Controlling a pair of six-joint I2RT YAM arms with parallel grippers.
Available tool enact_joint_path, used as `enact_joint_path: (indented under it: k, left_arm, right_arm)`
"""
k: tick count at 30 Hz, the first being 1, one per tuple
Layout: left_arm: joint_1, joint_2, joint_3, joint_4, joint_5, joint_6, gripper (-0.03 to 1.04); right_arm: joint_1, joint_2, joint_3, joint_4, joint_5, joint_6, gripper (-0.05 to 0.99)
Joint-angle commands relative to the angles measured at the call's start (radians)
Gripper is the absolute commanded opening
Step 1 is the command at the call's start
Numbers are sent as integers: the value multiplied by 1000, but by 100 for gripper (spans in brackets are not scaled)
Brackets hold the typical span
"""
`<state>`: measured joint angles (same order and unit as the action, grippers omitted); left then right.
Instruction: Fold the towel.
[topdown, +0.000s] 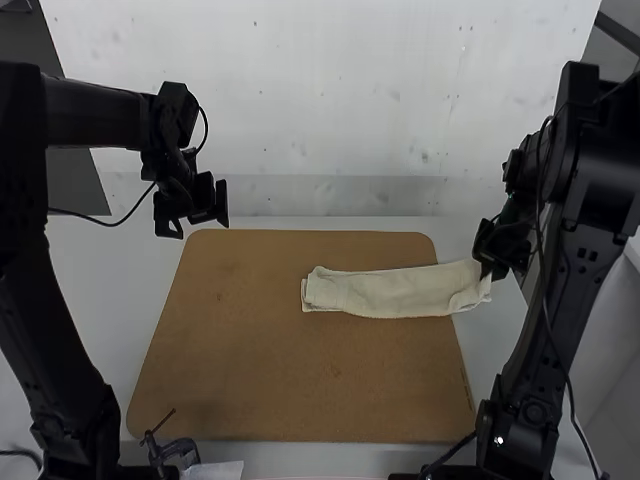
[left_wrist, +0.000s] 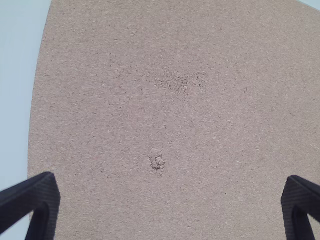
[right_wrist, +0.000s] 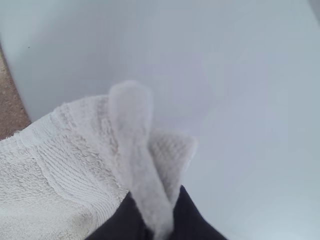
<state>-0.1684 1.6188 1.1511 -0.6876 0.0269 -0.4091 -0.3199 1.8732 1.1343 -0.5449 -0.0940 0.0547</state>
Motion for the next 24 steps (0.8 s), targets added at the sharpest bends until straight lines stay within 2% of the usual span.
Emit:
enact_joint_path:
  k: [1, 4, 9, 15, 20, 24]
  left_arm:
    - [10, -27, -17, 2, 7, 7, 101]
    - [9, -25, -30, 3, 7, 7, 101]
    - [10, -19, -33, 11, 5, 9, 101]
    - [18, -20, -31, 14, 2, 10, 100]
    - [44, -20, -37, 14, 4, 29, 100]
    - [69, -19, -45, 14, 5, 39, 100]
  right_arm:
    - [12, -32, 25, -9, 14, -33, 1]
    - [101, -39, 5, -18, 14, -9, 1]
    - [384, -63, 1, -21, 48, 128, 1]
    - [683, -13, 139, -66, 76, 272, 1]
    - [821, 80, 257, -104, 88, 324, 2]
    - [883, 136, 326, -118, 96, 350, 1]
